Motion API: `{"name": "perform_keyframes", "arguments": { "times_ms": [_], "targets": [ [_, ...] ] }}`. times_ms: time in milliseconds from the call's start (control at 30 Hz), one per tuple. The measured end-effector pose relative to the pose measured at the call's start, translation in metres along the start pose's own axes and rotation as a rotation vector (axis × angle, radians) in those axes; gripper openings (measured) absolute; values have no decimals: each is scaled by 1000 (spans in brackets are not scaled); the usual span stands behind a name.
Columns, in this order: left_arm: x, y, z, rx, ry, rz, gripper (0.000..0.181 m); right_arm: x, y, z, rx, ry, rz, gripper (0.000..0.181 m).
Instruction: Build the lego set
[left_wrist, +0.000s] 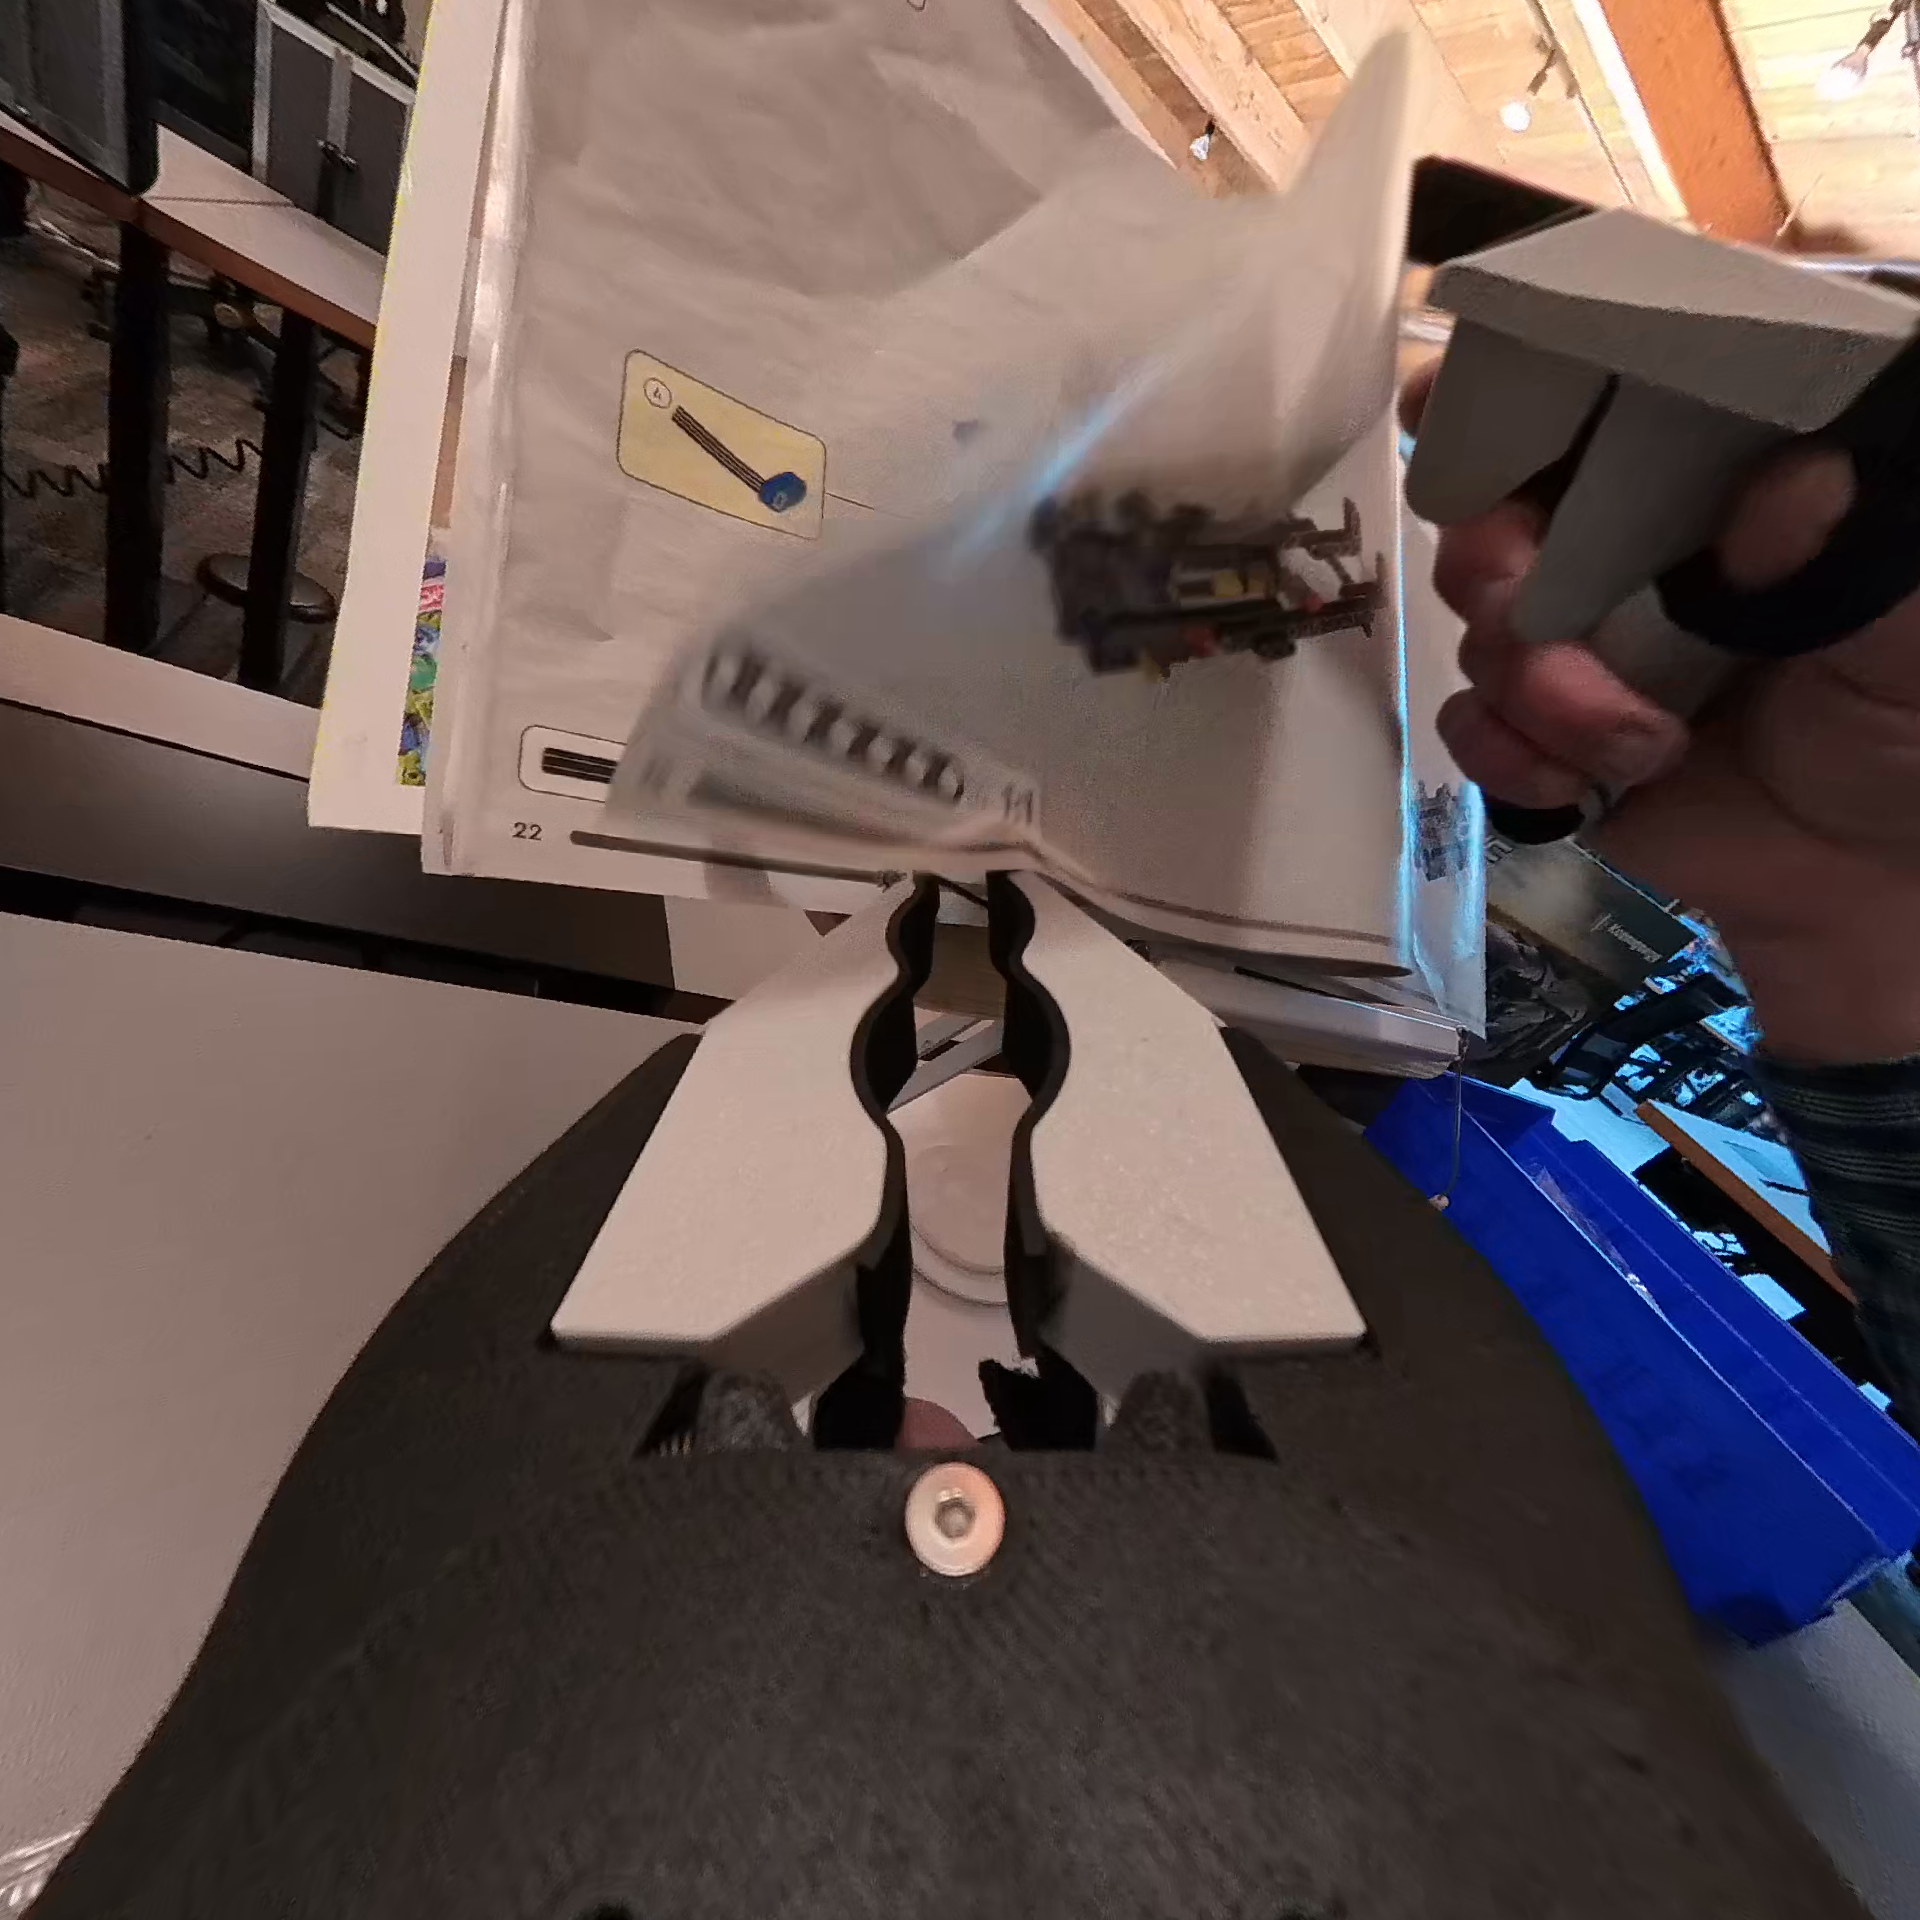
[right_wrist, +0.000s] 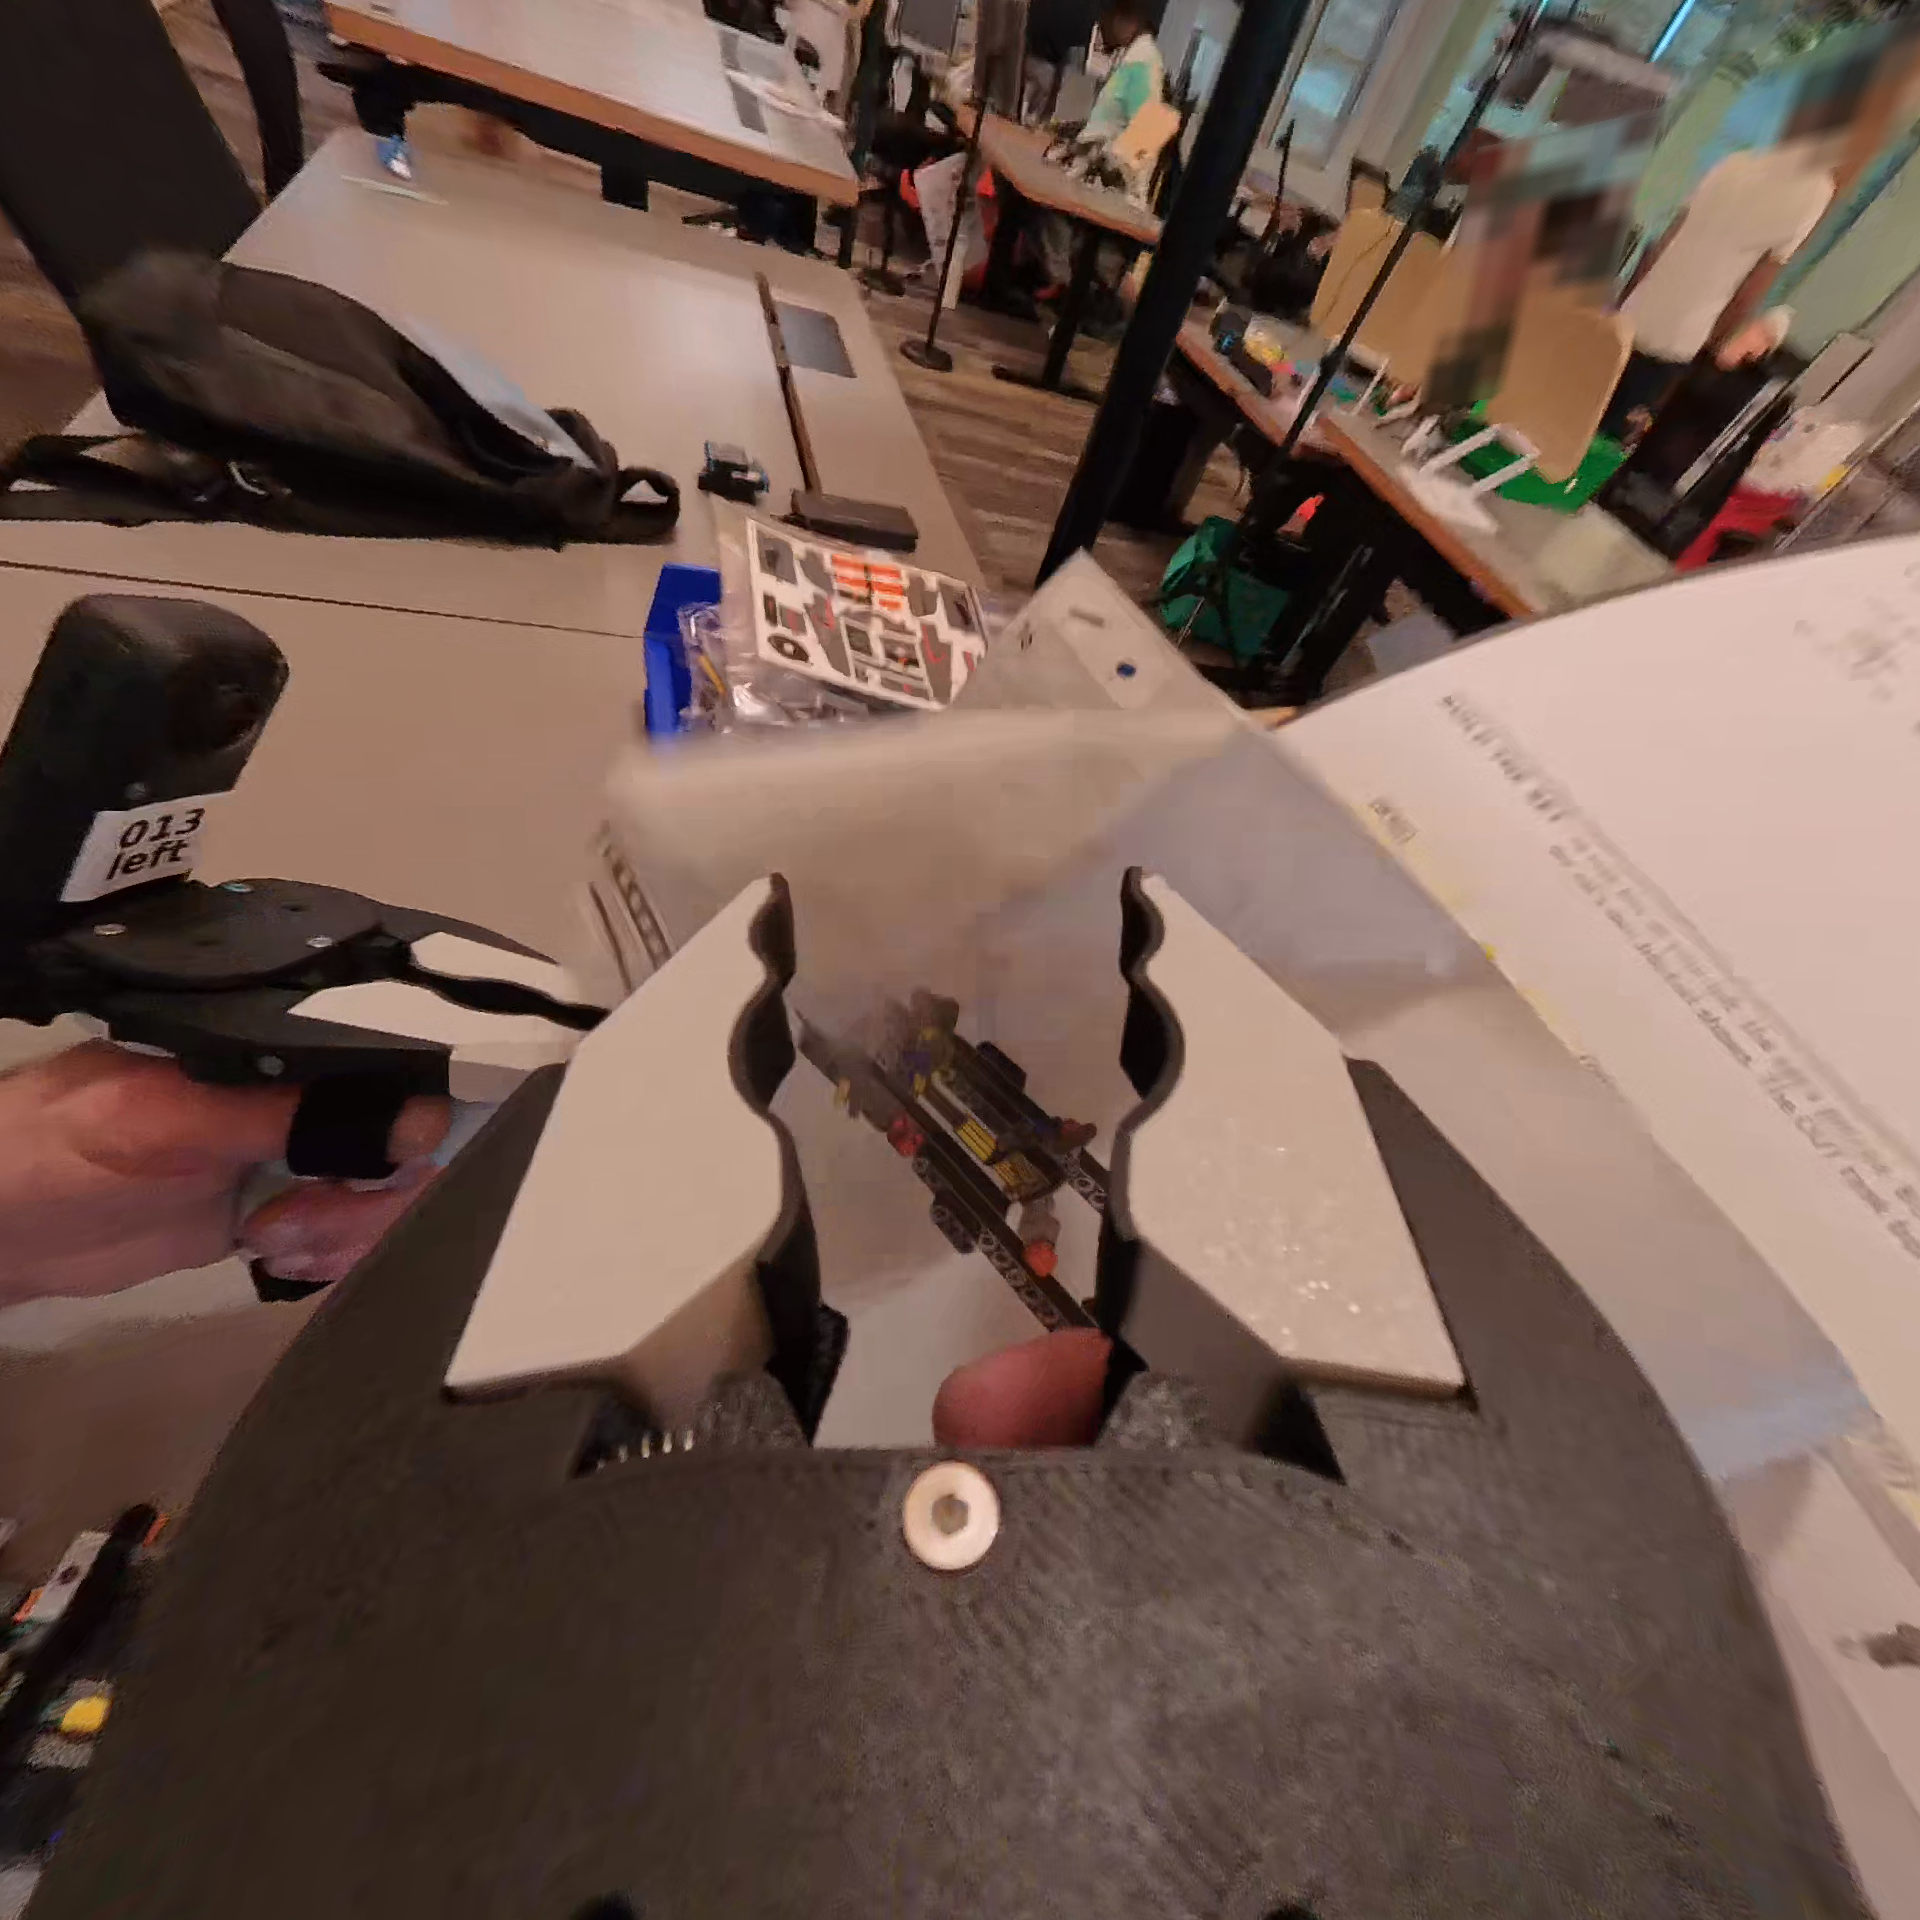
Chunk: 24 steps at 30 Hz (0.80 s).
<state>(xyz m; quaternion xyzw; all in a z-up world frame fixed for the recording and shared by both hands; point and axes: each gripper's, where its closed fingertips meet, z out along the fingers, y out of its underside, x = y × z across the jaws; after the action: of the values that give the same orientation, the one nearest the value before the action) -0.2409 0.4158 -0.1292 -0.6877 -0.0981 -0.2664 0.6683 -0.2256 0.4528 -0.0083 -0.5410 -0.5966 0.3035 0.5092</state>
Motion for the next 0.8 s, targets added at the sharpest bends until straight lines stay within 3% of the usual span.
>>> {"name": "perform_keyframes", "arguments": {
  "times_ms": [167,233,300,367,500,600,800],
  "targets": [
    [1,0,0,8,12,-4,7,6,-18,-54,93,62,-97,52],
    [0,0,0,11,19,-10,7,5,-2,-74,33,37,-140,35],
    [0,0,0,13,24,-11,6,4,18,-81,-45,27,-185,35],
    [1,0,0,19,25,-15,6,-9,38,-72,-122,-37,-237,34],
    [1,1,-1,29,17,-18,6,-7,69,-37,-252,16,-366,28],
    [1,2,-3,24,11,-8,7,3,76,-15,-273,82,-393,19],
    [1,3,-4,26,27,0,6,11,77,-1,-302,182,-464,21]
  ]
}}
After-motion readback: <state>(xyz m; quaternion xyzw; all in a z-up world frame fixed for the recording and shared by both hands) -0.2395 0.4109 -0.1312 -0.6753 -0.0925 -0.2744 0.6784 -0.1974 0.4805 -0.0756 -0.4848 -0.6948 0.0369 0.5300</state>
